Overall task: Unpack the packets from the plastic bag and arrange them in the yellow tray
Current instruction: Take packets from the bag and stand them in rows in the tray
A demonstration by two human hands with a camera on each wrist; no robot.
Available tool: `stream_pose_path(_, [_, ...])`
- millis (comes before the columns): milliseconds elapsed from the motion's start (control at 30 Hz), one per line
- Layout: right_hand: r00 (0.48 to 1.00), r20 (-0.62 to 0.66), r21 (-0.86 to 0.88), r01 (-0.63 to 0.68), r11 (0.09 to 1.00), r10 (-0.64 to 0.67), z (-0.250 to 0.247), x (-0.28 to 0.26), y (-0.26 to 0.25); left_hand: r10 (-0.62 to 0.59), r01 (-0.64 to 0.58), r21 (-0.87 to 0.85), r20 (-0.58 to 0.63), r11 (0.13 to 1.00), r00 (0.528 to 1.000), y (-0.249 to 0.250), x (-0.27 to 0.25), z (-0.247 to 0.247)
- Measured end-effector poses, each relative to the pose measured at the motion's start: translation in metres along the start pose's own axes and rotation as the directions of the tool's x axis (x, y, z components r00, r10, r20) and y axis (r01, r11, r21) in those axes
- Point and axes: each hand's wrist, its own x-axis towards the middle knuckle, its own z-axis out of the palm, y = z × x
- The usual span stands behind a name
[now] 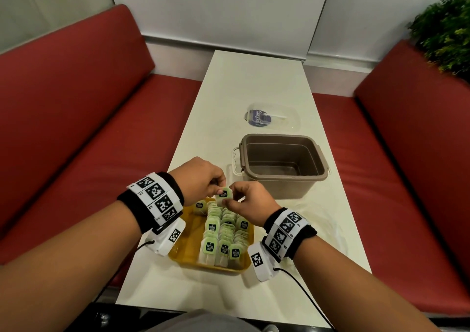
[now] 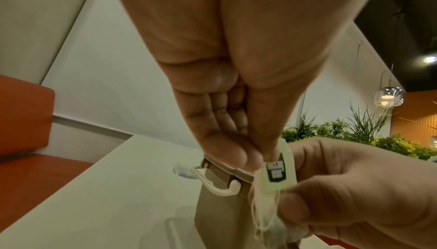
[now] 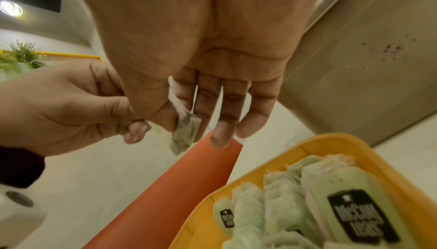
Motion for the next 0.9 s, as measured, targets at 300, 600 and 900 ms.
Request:
stream_pose_path(300, [0.998, 0.026, -0.106, -0.049, 0.993, 0.052, -0.001, 0.003, 0.003, -0.06, 0.063, 0.152, -0.024, 0.986, 0.998, -0.02, -0.003, 0.003])
stream_pose_path(600, [0.937, 0.024, -0.464, -0.299, 0.834, 0.349, -0.012, -0.006, 0.03, -0.397, 0.281, 0.414, 0.225, 0.866, 0.89, -0.049, 0.009, 0.043])
stream_pose_path(900, [0.924, 0.09, -0.483, -0.285, 0.828, 0.371, -0.007, -0.004, 0.041, -0.492, 0.369, 0.504, 0.131, 0.781, 0.861, -0.047, 0.026, 0.06])
